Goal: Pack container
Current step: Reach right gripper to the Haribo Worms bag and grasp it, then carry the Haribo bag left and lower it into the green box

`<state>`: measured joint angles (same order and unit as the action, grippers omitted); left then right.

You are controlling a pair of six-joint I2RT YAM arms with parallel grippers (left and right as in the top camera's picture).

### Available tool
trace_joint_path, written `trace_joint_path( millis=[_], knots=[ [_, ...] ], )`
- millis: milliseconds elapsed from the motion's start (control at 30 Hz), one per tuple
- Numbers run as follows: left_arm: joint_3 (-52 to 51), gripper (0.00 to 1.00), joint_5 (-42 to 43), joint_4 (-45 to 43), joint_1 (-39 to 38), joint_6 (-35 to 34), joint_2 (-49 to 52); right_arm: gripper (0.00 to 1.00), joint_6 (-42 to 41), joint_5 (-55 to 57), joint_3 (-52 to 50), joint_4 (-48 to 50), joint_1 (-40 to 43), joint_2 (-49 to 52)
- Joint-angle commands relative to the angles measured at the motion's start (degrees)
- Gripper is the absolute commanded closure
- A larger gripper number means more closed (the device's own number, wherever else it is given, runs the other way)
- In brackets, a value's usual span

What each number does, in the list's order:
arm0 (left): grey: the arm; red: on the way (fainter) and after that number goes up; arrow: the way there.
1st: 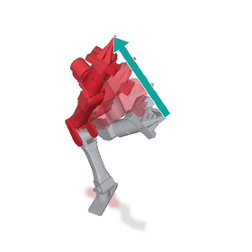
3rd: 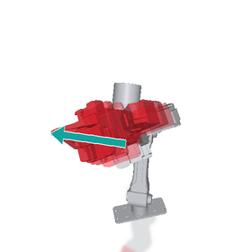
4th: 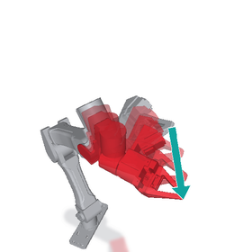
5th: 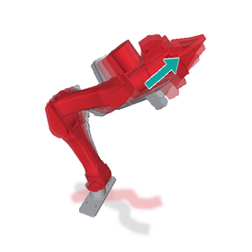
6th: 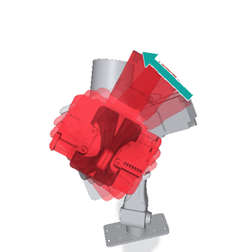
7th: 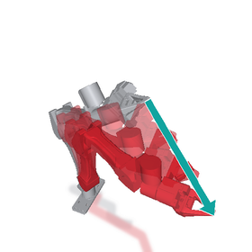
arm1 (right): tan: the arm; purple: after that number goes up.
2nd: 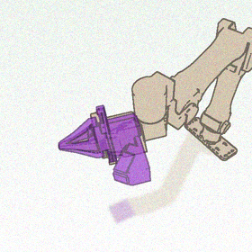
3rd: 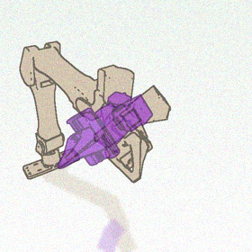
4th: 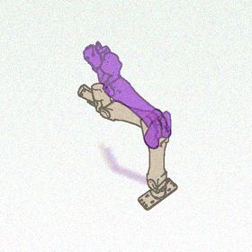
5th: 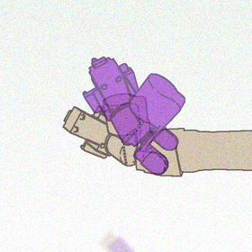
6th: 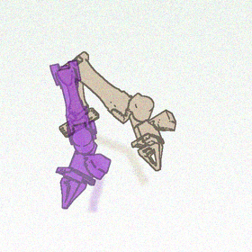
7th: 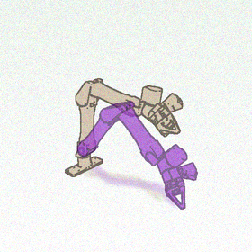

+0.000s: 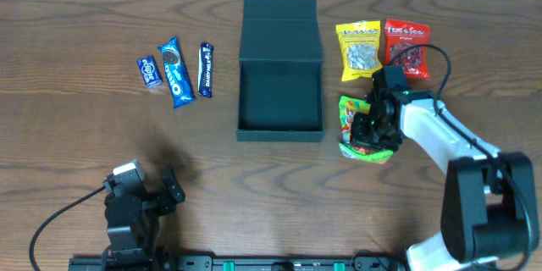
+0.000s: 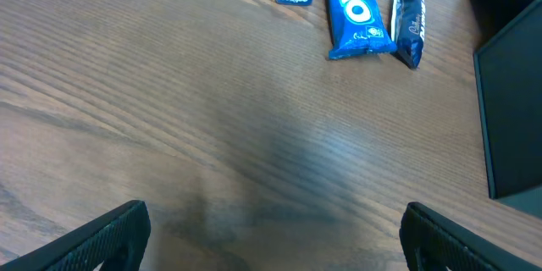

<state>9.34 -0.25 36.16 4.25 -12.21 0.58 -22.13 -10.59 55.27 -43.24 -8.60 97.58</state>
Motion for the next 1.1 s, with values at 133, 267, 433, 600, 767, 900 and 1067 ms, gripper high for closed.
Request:
trace_joint_path(
  millis=[133, 267, 433, 600, 767, 900, 1067],
  knots=[
    [-0.5, 0.05, -0.3, 0.1, -0.3, -0.2, -0.4, 0.99, -5.0, -1.2, 2.7, 0.4, -3.9, -14.7],
    [-0.5, 0.05, -0.3, 0.1, -0.3, -0.2, -0.4, 0.98, -5.3, -1.2, 6.4, 2.5, -8.7, -18.9],
    [-0.5, 0.05, -0.3, 0.1, -0.3, -0.2, -0.4, 0.98, -9.4, 6.6, 9.6, 9.7, -18.3, -18.8],
    [-0.5, 0.05, -0.3, 0.1, -0.3, -0.2, -0.4, 0.98, -13.2, 11.7, 9.6, 17.2, -23.9, -17.3],
    [-0.5, 0.05, -0.3, 0.1, -0.3, -0.2, -0.4, 0.99, -14.1, 11.7, 9.6, 18.8, -25.5, -11.0],
    [-0.5, 0.05, -0.3, 0.1, -0.3, -0.2, -0.4, 0.99, -14.3, 12.4, 9.6, 18.6, -25.5, -7.7],
    [-0.5, 0.05, -0.3, 0.1, -0.3, -0.2, -0.4, 0.99, -14.3, 12.8, 9.6, 19.0, -25.5, -6.8]
  ],
)
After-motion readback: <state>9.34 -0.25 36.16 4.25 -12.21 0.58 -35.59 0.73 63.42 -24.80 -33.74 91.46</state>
